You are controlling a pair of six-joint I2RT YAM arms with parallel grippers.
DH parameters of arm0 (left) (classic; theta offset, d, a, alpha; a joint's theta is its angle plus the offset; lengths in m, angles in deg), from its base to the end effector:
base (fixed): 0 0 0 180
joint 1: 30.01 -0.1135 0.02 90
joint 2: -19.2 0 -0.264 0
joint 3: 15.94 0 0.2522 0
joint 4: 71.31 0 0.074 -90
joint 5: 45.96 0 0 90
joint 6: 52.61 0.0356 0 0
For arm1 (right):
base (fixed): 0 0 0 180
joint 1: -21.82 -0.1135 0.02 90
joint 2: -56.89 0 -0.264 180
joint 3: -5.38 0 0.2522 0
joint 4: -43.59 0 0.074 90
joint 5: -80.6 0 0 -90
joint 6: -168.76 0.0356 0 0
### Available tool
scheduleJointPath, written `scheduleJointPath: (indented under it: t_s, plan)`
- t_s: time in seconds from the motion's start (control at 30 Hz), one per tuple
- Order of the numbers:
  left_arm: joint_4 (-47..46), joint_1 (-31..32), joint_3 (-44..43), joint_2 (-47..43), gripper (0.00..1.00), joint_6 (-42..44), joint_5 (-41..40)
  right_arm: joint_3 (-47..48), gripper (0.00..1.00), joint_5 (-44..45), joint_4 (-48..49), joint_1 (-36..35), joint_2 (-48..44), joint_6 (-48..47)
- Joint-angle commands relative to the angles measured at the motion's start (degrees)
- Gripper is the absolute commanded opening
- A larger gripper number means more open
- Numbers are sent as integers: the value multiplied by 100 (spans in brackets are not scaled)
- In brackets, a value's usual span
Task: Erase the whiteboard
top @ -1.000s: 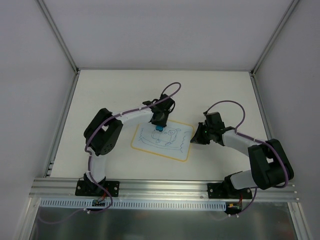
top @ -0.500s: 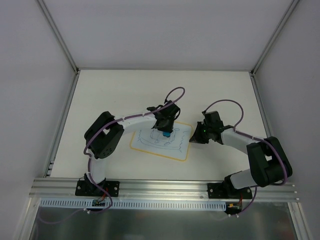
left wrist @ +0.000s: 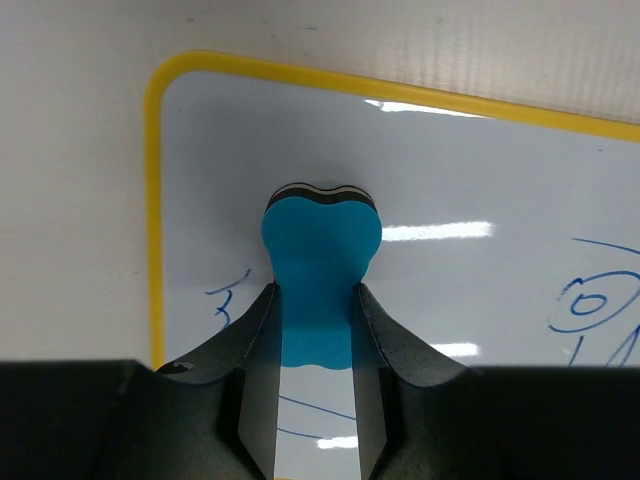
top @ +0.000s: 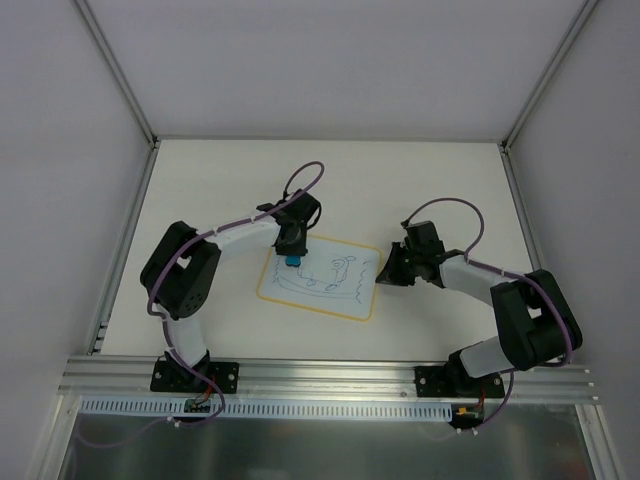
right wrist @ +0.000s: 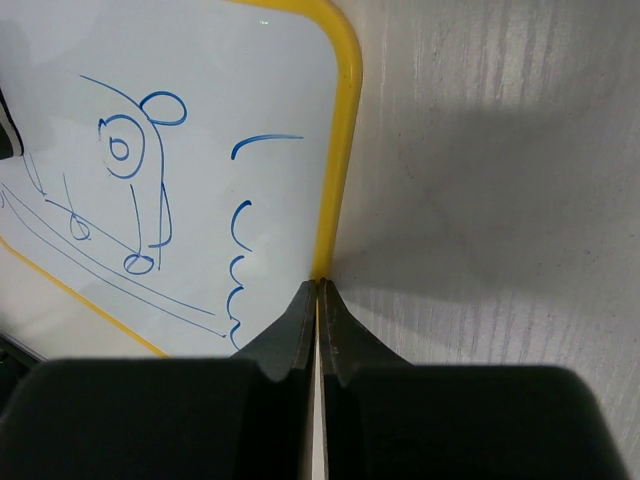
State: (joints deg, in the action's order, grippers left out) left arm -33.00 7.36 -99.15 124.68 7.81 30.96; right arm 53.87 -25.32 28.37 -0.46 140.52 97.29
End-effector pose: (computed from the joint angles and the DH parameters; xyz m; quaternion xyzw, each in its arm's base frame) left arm 0.3047 -0.2226 0.1777 0.0364 0.9607 -0.0473 0.2712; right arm 0.2424 0.1099 0.1474 -0.0774 0.9297 0.2392 0.2693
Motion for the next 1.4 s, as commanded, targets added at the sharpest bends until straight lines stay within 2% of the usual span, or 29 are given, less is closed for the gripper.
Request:
scheduleJointPath:
  t_s: [0.0,0.2,0.37,0.43,0.5,0.6,0.7,0.8,1.03,1.27,1.37]
  plan:
    - [673,-238,344,-122,0,111,-414,-106,0,458,-435,-39,223,-147]
    - [673,-344,502,-194,0,234,-564,-88,0,476,-408,-39,302,-147]
    - [647,-300,547,-53,0,103,-125,-115,0,494,-400,-39,259,-147]
    - [647,-99,486,17,0,84,-63,-106,0,511,-400,-39,241,-147]
    - [656,402,222,166,0,84,-98,-115,0,520,-400,-39,258,-147]
    - [664,929,-199,464,0,-108,402,-106,0,511,-391,-48,267,-139]
    - [665,1403,-524,746,0,-275,552,-123,0,529,-399,-48,206,-130]
    - [665,1554,-544,817,0,-495,675,-132,0,546,-408,-48,171,-112]
    - [831,1178,-25,353,0,-549,87,-132,0,520,-408,-48,214,-121]
    - [972,-17,590,-149,0,-136,-396,-123,0,511,-417,-48,241,-130]
    - [990,-238,661,-132,0,-22,-450,-97,0,494,-417,-57,285,-130]
